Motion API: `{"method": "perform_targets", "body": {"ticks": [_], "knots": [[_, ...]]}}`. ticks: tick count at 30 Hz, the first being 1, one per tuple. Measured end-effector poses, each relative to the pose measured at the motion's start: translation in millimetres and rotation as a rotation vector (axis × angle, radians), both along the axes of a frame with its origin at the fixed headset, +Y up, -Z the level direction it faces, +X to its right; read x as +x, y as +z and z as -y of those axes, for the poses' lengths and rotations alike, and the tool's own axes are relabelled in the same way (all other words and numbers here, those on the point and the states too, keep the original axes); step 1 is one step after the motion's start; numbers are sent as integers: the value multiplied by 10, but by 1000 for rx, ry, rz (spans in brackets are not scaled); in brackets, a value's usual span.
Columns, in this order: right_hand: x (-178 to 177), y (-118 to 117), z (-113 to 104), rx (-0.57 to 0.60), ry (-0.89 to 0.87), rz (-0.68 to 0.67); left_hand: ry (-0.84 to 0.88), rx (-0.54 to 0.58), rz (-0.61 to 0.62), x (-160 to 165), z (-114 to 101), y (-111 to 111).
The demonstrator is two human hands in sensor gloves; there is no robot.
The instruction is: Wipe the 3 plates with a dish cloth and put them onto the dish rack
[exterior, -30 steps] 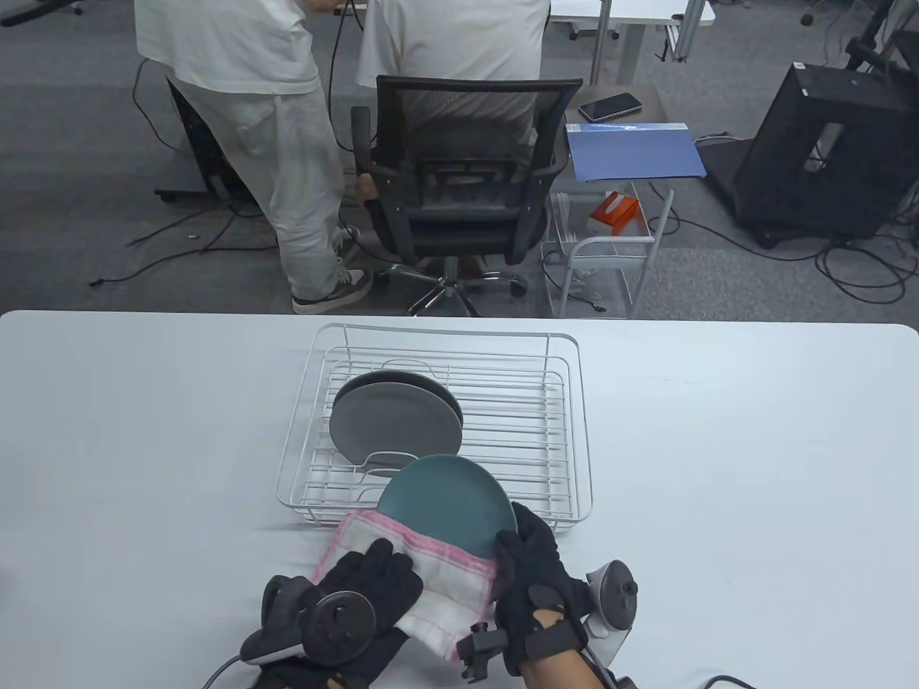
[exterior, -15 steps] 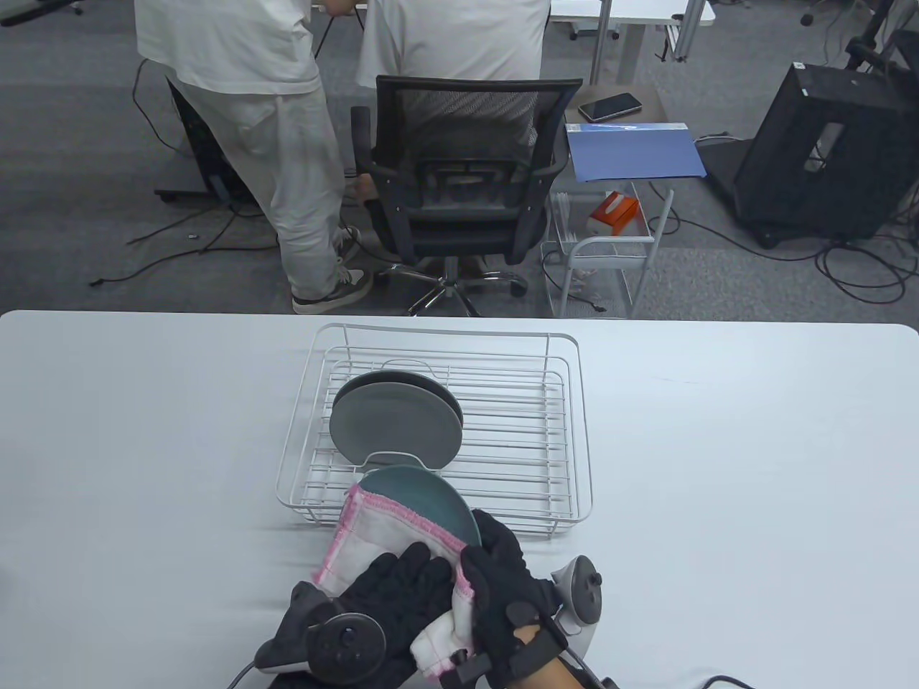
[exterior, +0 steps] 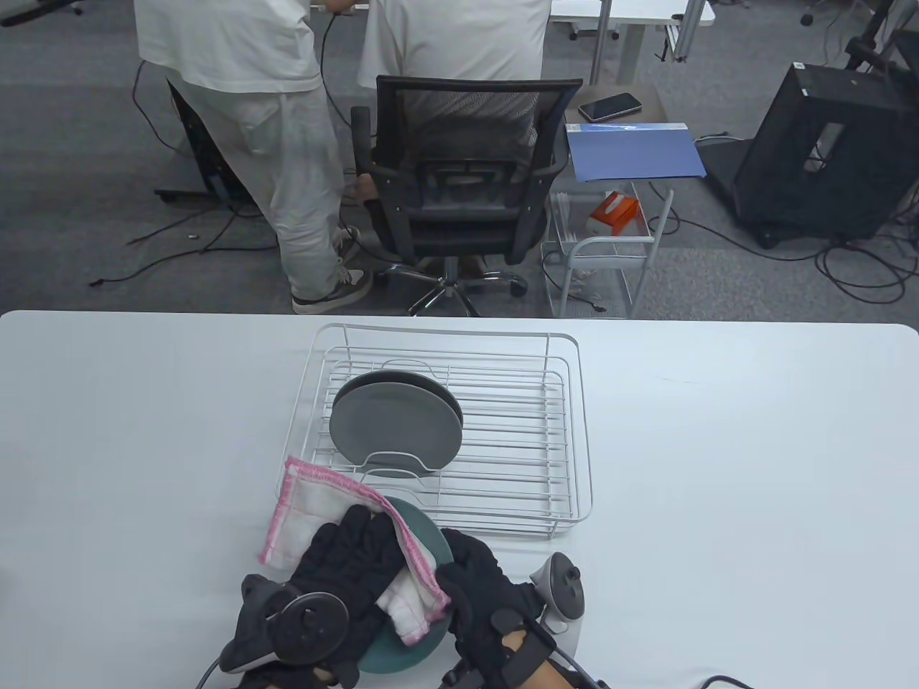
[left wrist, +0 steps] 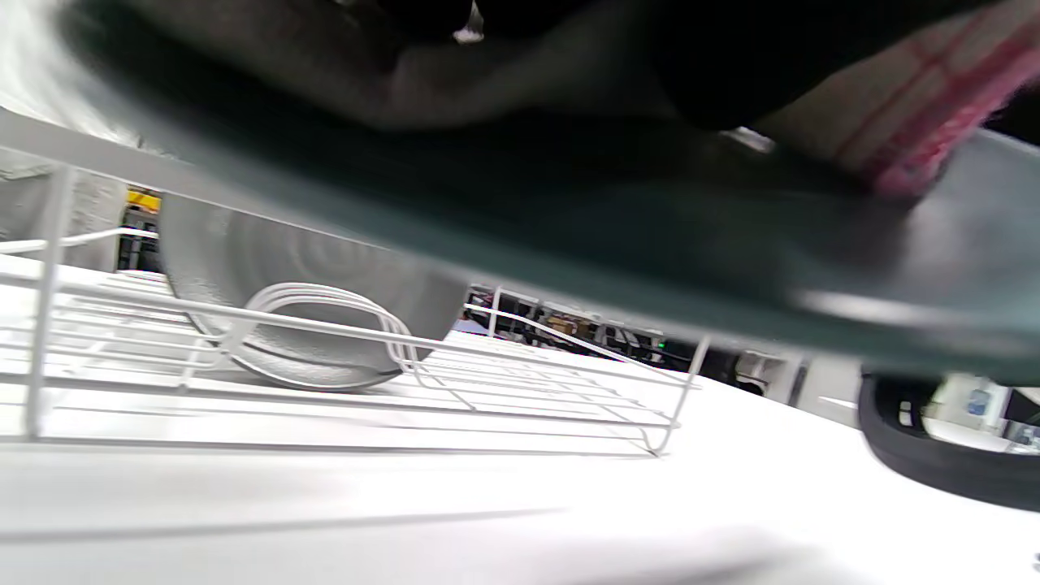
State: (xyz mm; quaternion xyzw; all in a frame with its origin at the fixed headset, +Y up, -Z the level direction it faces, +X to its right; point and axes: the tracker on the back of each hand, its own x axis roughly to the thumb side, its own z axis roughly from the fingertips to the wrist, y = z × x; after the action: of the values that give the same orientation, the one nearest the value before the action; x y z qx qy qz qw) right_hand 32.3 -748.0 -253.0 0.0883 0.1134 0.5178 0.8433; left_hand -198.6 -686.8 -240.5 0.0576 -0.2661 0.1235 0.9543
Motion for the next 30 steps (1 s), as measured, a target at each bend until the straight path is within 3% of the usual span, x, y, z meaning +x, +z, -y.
{"method": "perform_targets", "body": {"ticks": [8,17,24,30], "knots": [[206,0,-80,8,-26,158,-4,-95,-2,-27,82,-57],[359,-9,-29,-50,-65,300,-24,-237,193,254,225,2],[231,-10,-4,6,-32,240,-53,-140,247,416,182,118],[-5,4,81,8,-22,89,-30,-81,233,376,136,131]]}}
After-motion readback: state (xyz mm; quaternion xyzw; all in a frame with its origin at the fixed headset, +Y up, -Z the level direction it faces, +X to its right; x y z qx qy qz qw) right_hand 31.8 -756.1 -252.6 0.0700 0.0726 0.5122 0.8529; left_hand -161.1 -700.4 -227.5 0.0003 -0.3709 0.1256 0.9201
